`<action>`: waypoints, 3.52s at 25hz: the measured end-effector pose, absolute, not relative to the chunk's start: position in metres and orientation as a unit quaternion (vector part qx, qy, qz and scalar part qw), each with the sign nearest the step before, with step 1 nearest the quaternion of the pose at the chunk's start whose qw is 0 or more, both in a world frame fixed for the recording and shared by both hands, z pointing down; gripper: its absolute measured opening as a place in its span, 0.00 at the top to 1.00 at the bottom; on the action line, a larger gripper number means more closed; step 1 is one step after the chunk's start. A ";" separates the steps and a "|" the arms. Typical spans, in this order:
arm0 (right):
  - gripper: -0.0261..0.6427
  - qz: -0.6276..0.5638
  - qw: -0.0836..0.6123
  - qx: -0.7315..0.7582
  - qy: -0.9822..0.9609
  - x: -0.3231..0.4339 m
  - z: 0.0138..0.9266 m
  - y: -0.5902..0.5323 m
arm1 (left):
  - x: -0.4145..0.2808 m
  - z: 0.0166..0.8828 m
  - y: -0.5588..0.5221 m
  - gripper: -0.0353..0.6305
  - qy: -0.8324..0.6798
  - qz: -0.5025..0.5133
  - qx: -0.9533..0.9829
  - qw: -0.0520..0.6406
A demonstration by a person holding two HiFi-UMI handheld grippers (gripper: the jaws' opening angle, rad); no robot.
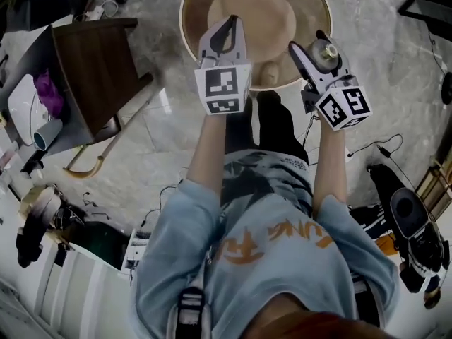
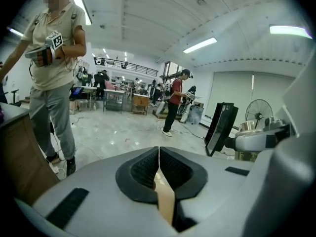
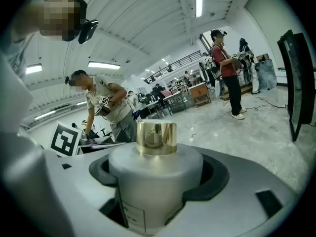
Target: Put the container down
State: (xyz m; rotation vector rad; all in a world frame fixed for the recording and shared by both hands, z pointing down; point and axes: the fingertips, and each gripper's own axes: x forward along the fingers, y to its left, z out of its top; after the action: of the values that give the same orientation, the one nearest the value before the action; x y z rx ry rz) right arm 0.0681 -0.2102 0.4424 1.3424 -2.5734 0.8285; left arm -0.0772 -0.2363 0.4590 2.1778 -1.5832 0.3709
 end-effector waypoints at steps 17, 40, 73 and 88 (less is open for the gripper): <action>0.43 0.317 0.138 0.404 -0.847 0.060 0.627 -0.193 | -0.048 0.617 -0.237 0.90 -0.544 0.154 0.788 0.244; 0.43 0.283 0.189 0.395 -0.853 0.035 0.744 -0.250 | -0.062 0.719 -0.267 0.90 -0.557 0.192 0.750 0.300; 0.43 0.116 0.228 0.350 -0.901 -0.066 0.779 -0.416 | -0.116 0.774 -0.372 0.90 -0.620 0.161 0.691 0.336; 0.43 0.097 0.278 0.343 -0.892 -0.073 0.792 -0.419 | -0.127 0.776 -0.375 0.90 -0.622 0.149 0.689 0.340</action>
State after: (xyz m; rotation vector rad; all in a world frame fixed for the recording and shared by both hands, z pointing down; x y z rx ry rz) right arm -0.0727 -0.4189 0.7924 0.9214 -2.3928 0.2598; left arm -0.1266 -0.3752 0.7760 1.7940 -1.6197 0.3866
